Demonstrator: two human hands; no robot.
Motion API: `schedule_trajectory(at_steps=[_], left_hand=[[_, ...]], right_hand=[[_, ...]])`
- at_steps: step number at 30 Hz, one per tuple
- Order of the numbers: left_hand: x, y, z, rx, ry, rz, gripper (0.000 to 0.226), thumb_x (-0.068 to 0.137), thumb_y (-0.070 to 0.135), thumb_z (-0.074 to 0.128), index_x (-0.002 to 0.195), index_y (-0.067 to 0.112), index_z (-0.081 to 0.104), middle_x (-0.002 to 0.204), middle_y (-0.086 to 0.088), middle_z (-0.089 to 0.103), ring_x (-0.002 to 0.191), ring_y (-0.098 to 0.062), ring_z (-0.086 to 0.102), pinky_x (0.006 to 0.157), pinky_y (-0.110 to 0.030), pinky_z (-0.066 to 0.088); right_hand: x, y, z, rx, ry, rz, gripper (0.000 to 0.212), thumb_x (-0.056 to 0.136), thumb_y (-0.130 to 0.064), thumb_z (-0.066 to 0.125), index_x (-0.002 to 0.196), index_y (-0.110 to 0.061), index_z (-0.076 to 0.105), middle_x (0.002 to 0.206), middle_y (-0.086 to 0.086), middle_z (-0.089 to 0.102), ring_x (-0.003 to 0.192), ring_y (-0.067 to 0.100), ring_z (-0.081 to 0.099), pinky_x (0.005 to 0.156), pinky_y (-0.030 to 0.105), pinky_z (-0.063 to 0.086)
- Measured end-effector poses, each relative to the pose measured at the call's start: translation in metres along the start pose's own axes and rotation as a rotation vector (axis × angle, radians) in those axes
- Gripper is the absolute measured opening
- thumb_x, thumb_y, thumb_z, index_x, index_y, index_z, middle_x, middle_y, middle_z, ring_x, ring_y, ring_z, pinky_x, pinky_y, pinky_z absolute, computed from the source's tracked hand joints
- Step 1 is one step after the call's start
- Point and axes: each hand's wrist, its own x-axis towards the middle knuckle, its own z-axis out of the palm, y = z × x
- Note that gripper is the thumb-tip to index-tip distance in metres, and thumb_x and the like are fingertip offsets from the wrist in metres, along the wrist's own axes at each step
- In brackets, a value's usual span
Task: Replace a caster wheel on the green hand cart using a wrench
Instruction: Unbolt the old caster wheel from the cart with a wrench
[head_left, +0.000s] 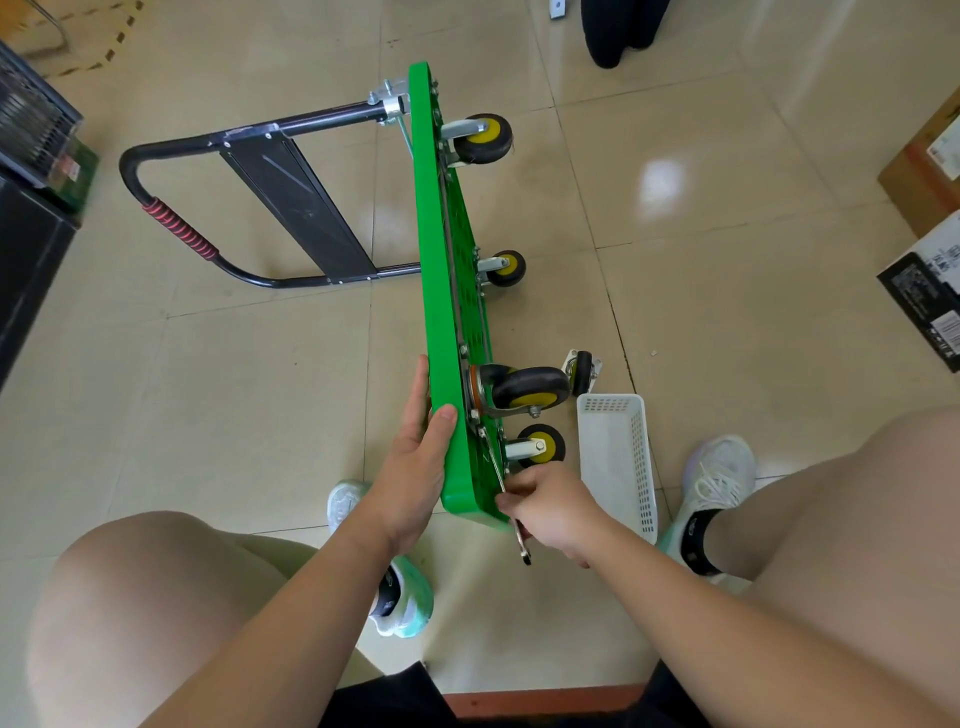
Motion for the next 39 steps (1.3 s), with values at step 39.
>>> schedule_trajectory(at_steps=[39], left_hand=[[-0.001, 0.000, 0.002, -0.033, 0.027, 0.005, 0.060, 0.112, 0.028, 0.042, 0.129, 0.084, 0.033, 0.146, 0.027, 0.058, 0.134, -0.015, 0.060, 0.114, -0.048, 0.048]], right_hand=[[-0.030, -0.040, -0.004, 0.482, -0.040, 0.072, 0.022, 0.085, -0.026, 0.078, 0.089, -0.005, 0.077, 0.079, 0.007, 0.078, 0.067, 0.019, 0.076, 0.056, 0.021, 0.056]])
